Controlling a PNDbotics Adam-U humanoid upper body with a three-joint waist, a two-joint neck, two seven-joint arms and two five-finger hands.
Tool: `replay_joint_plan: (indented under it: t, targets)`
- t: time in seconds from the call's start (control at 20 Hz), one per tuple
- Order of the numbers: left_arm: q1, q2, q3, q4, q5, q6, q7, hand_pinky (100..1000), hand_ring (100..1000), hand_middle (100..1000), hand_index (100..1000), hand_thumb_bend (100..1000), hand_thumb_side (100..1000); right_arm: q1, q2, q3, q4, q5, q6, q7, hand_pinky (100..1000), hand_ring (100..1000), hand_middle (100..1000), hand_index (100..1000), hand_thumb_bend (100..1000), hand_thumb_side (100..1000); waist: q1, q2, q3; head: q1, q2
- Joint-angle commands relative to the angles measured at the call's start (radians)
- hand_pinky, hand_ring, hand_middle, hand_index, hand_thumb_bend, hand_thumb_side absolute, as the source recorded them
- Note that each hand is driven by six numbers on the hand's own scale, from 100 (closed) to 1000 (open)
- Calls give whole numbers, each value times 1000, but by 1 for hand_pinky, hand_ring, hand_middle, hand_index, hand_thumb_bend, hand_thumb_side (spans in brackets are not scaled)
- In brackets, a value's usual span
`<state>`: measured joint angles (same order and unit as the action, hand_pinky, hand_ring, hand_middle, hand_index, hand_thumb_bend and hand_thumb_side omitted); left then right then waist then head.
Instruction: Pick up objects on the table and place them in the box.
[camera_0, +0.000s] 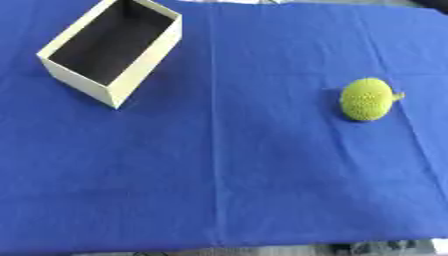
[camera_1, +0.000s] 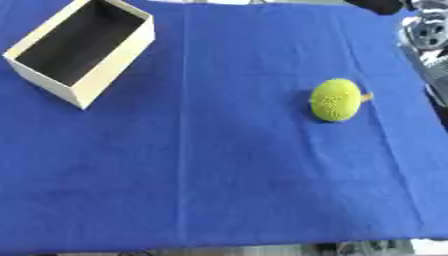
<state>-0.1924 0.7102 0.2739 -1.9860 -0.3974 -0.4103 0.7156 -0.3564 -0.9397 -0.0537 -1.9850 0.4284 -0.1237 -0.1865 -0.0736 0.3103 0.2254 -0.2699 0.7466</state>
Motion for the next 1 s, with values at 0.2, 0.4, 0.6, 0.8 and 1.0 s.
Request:
replay_joint_plan:
  t: [0.2,0.4,0.6,0.8,1.0]
  targets:
    - [3,30,16,-14,-5,0,5,780,645,662,698,479,323,40,-131,18,-15,-31,4,280,912,886,768,850,256,331,-1,-15,-5,-3,5]
    - [5,33,17,-14,-8,0,6,780,644,661,697,476,323,97,-195,46,-15,-52,55,372,908,889,763,847,321,224,-8,-14,-7,-3,6]
    - [4,34,16,-14,-9,0,5,780,643,660,695,476,323,134,-218,79,-15,-78,108,428,908,898,770,865,363,179,-11,-11,-6,-4,6]
    - [6,33,18,-14,-10,2,4,782,641,659,692,471,326,179,-208,95,-15,-100,162,467,902,900,773,881,381,148,-13,-6,-5,0,2]
    - [6,32,18,-14,-9,3,1,783,640,657,691,465,330,220,-199,100,-15,-120,206,474,898,901,773,887,364,151,-15,-2,-5,2,1]
